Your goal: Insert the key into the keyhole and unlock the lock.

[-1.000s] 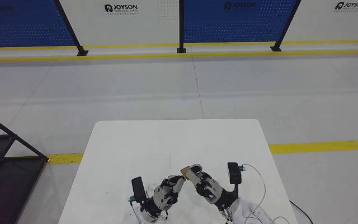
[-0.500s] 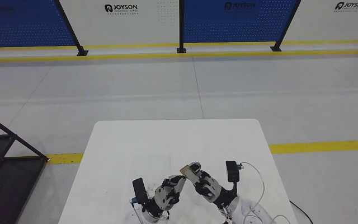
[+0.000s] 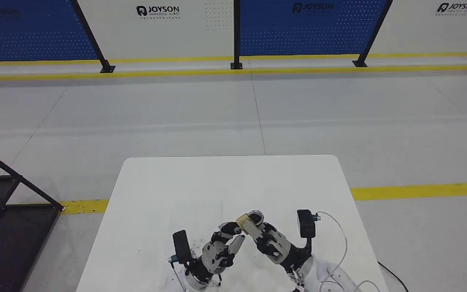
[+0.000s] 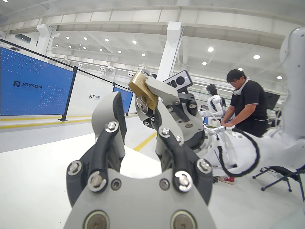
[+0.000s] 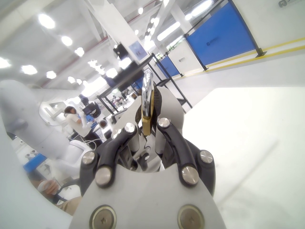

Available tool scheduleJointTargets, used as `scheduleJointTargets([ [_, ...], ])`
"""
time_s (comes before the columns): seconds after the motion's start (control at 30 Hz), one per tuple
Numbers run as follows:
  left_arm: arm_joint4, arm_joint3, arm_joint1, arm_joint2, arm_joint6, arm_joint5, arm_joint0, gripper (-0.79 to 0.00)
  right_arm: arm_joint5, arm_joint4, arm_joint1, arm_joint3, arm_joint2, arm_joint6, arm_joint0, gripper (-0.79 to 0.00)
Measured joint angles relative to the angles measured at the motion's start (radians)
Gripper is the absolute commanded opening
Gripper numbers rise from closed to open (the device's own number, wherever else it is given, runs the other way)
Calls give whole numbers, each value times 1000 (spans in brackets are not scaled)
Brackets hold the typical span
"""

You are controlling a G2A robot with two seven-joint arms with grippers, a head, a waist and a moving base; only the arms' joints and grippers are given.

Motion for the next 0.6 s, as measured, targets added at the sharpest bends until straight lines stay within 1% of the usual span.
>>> scheduleJointTargets([
  [0.07,-16,3,2,-1,0,-25,0,-508,-1,3,1,1,2,-2,0,-785],
  [0.13,-39,7,3,1,-3,-60,0,-502,-1,6,1,1,3,-4,1,-785],
  [0.23,-108,18,8,1,-20,-173,-1,-505,-1,11,2,4,6,-7,4,-785],
  [0.37,-236,17,20,-13,-133,-312,-1,-505,-2,17,3,8,8,-6,6,-785],
  [0.47,-327,14,30,-19,-222,-388,1,-514,-1,18,4,7,6,-5,7,-785],
  [0.6,-436,1,45,7,-318,-394,-11,-545,0,12,4,7,2,-5,6,-785],
])
